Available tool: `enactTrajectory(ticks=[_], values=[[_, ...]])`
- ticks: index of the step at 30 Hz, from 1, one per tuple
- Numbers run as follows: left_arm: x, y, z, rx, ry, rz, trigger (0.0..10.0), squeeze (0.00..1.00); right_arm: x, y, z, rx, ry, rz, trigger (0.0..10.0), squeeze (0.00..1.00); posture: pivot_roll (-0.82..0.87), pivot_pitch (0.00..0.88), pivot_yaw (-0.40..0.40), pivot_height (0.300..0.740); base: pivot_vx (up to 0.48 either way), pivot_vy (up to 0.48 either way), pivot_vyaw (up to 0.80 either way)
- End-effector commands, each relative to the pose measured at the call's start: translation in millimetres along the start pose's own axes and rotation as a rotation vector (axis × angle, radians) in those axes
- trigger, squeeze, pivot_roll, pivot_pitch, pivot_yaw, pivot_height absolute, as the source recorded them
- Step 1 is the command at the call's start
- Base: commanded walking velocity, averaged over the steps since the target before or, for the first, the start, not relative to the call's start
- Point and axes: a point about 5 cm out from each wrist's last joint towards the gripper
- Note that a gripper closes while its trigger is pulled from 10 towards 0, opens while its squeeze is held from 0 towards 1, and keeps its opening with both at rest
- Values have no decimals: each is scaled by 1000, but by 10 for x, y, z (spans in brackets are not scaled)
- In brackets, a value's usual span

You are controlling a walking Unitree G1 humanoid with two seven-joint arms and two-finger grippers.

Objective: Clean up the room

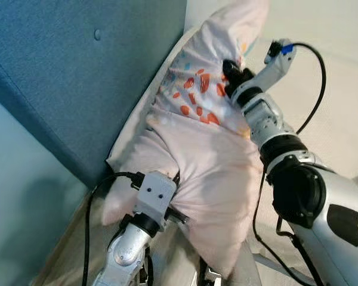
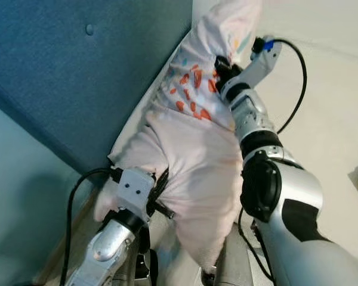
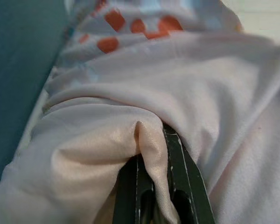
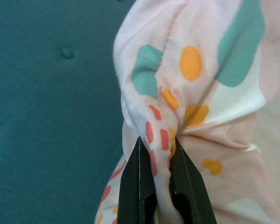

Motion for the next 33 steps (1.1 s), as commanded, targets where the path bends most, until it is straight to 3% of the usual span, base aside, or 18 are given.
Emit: enactTrajectory(ticks=[1, 13, 15, 16, 18, 20, 22, 25, 27, 33], values=[[16, 36, 75, 52, 27, -15, 0, 0, -4, -4, -22, 0, 12, 10, 0, 0, 198, 376, -30, 610, 0, 0, 0], [80, 151, 125, 49, -13, 1, 0, 0, 126, -59, -24, -18, -29, -30, 0, 0, 198, 374, -16, 610, 0, 0, 0], [-4, 256, 93, 33, 34, 49, 0, 0, 129, -54, -11, -19, -45, -50, 0, 0, 196, 372, -19, 610, 0, 0, 0], [-155, 386, 131, 54, 80, 108, 0, 0, 98, -34, 31, -2, -32, -44, 0, 0, 197, 372, -25, 610, 0, 0, 0], [-155, 386, 131, 54, 80, 108, 0, 0, 98, -34, 31, -2, -32, -44, 0, 0, 197, 372, -25, 610, 0, 0, 0], [-376, 534, 264, 114, 120, 199, 0, 0, 33, 1, 116, 34, 1, -13, 0, 0, 198, 370, -25, 610, 0, 0, 0], [-468, 580, 340, 150, 128, 240, 0, 0, 3, 16, 160, 54, 17, 4, 0, 0, 198, 370, -25, 610, 0, 0, 0], [-524, 571, 415, 185, 139, 274, 0, 0, -17, 25, 196, 68, 26, 19, 0, 0, 198, 370, -25, 610, 0, 0, 0], [-476, 443, 404, 187, 158, 275, 0, 0, 21, 6, 173, 61, 22, 14, 0, 0, 203, 371, -23, 610, 0, 0, 0], [-407, 262, 310, 146, 179, 278, 0, 0, 123, -48, 80, 28, 2, -20, 0, 0, 212, 374, -22, 610, 0, 0, 0]])
Point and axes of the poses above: a point about 5 cm out from each wrist's last joint towards the gripper, its own y axis pointing out of the wrist towards the gripper, its own z axis along the axis of the wrist's last joint, x = y × z, and after that the axes turned 1 degree about y, right-handed
